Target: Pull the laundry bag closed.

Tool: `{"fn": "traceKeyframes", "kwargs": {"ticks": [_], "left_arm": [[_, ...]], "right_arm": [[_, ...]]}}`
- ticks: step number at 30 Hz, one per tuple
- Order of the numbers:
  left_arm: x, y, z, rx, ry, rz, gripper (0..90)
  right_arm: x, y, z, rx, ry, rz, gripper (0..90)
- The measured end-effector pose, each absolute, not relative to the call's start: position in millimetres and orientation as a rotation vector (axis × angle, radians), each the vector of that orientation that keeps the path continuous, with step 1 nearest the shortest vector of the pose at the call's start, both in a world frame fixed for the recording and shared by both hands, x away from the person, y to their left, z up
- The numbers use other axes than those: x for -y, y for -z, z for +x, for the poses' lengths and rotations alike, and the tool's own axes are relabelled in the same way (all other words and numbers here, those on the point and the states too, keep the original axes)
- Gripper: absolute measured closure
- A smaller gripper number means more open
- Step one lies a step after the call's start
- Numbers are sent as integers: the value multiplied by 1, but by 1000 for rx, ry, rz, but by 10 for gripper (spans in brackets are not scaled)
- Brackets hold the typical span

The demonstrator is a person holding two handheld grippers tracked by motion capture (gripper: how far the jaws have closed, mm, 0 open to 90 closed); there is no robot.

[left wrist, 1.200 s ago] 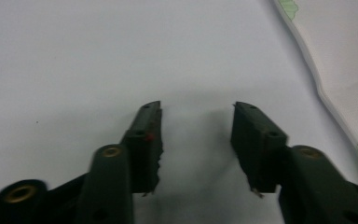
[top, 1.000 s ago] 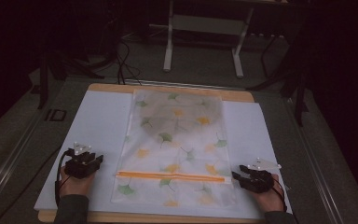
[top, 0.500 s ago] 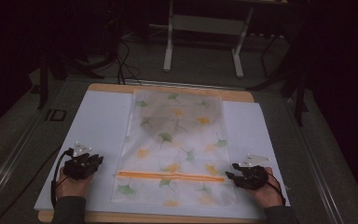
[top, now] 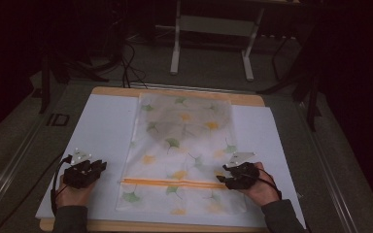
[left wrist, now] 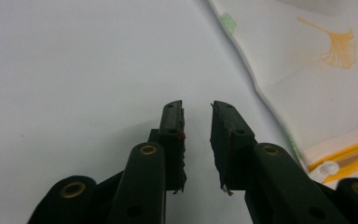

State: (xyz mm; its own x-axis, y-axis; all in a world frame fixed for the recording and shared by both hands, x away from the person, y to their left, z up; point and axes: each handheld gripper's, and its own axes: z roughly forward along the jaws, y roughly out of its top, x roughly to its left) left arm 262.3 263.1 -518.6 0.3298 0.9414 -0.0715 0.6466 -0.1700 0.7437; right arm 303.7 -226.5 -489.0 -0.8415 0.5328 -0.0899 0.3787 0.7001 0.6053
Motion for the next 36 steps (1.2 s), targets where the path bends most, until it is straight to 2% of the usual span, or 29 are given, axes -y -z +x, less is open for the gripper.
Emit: {"fn": "traceKeyframes", "kwargs": {"ticks": [8,11,17,19,22,27,34,36], "left_arm": [[-261,517,263,-1360,-561,1970,736],[-259,518,262,-1319,-558,2024,779],[-260,519,261,-1316,-556,2016,803],[-262,518,260,-1317,-578,1980,772],[-263,516,260,-1317,-546,1949,744],[-262,514,260,-1306,-559,1941,740],[-264,513,264,-1320,-499,1949,724],[-262,513,264,-1317,-513,1973,715]], "right_arm": [[193,479,309,-2692,-847,606,517],[180,477,310,-2707,-839,565,517],[160,473,310,-2734,-834,512,514],[150,471,311,-2744,-838,480,513],[143,469,311,-2747,-843,458,514],[129,465,311,-2757,-849,420,514],[110,459,311,-2784,-907,379,528],[101,457,311,-2788,-922,354,566]]}}
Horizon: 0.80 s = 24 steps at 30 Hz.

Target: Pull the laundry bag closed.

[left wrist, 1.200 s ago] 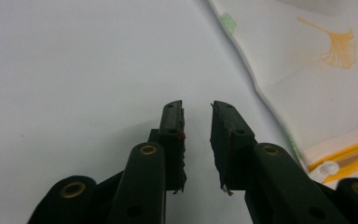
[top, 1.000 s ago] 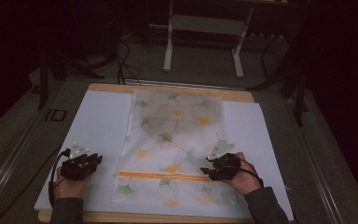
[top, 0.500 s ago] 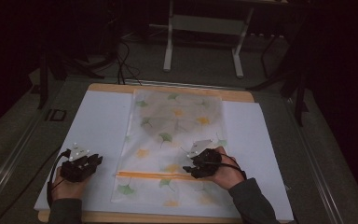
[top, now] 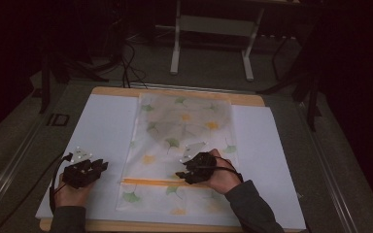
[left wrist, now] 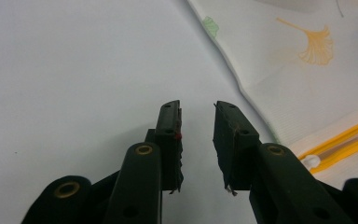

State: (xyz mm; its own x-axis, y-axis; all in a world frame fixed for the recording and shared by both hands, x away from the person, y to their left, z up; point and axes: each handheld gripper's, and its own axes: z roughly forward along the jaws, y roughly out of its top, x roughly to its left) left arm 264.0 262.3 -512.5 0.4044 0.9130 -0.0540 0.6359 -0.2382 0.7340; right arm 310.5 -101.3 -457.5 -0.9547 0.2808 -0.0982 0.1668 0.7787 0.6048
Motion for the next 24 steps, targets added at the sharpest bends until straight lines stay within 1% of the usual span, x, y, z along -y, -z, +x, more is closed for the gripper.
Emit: {"fn": "traceKeyframes", "kwargs": {"ticks": [3,11,13,17,23,24], "left_arm": [[-260,512,264,-1313,-529,1984,703],[-262,511,265,-1310,-544,1988,681],[-262,511,265,-1301,-540,1993,668],[-263,510,265,-1292,-509,1991,678],[-264,508,264,-1287,-515,1976,663],[-264,508,264,-1288,-519,1973,647]], "right_arm": [[93,457,310,-2782,-934,315,622],[67,462,310,-2801,-901,235,671],[62,462,310,-2803,-886,214,684],[51,465,311,-2805,-894,200,732],[37,468,312,-2819,-901,163,747],[31,470,312,-2823,-898,154,748]]}}
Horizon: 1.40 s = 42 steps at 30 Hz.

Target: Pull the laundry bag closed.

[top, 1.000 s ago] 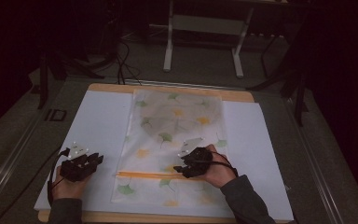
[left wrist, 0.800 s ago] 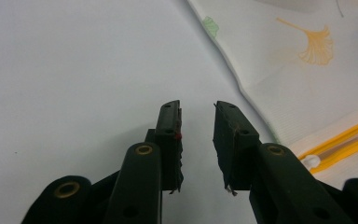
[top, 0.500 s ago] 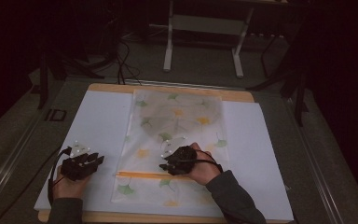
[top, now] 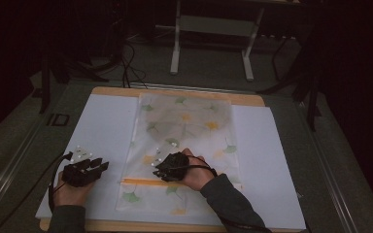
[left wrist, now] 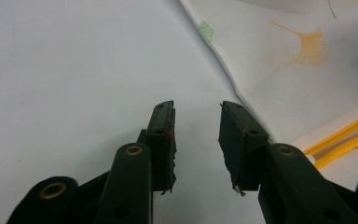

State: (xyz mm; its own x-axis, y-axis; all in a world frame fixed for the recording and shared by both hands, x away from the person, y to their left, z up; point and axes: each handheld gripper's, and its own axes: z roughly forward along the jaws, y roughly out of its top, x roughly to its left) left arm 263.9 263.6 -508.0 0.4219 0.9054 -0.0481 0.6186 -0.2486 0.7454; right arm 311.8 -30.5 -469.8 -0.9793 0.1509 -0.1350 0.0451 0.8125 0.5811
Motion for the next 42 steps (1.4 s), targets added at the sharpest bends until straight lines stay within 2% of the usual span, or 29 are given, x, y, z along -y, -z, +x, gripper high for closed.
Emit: {"fn": "traceKeyframes", "kwargs": {"ticks": [9,17,21,34,42], "left_arm": [[-264,507,263,-1261,-514,1962,664],[-262,508,263,-1227,-521,1994,628],[-264,509,263,-1240,-529,1985,573],[-265,507,262,-1244,-525,1964,573],[-267,505,261,-1243,-523,1942,573]], "right_arm": [[8,475,313,-2824,-903,103,796],[-9,479,314,-2841,-920,81,776],[-16,481,314,-2849,-929,81,761],[-37,485,315,-2871,-948,68,736],[-49,488,315,-2872,-959,64,783]]}}
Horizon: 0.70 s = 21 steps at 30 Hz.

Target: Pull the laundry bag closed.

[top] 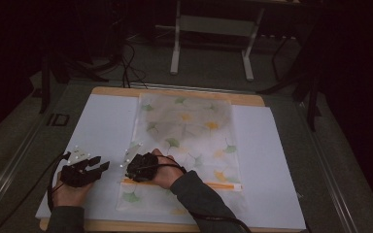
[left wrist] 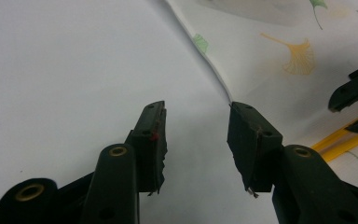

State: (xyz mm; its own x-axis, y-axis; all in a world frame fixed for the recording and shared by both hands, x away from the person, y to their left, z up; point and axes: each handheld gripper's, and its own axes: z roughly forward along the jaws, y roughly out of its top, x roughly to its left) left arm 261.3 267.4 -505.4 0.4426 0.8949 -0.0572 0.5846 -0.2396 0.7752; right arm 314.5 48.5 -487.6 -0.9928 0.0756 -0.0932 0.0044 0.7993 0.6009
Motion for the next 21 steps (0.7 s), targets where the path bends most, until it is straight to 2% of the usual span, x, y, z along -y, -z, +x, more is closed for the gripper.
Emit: {"fn": "traceKeyframes", "kwargs": {"ticks": [21], "left_arm": [[-270,505,261,-1257,-525,1919,573]], "right_arm": [[-72,504,309,-2902,-1012,59,788]]}}
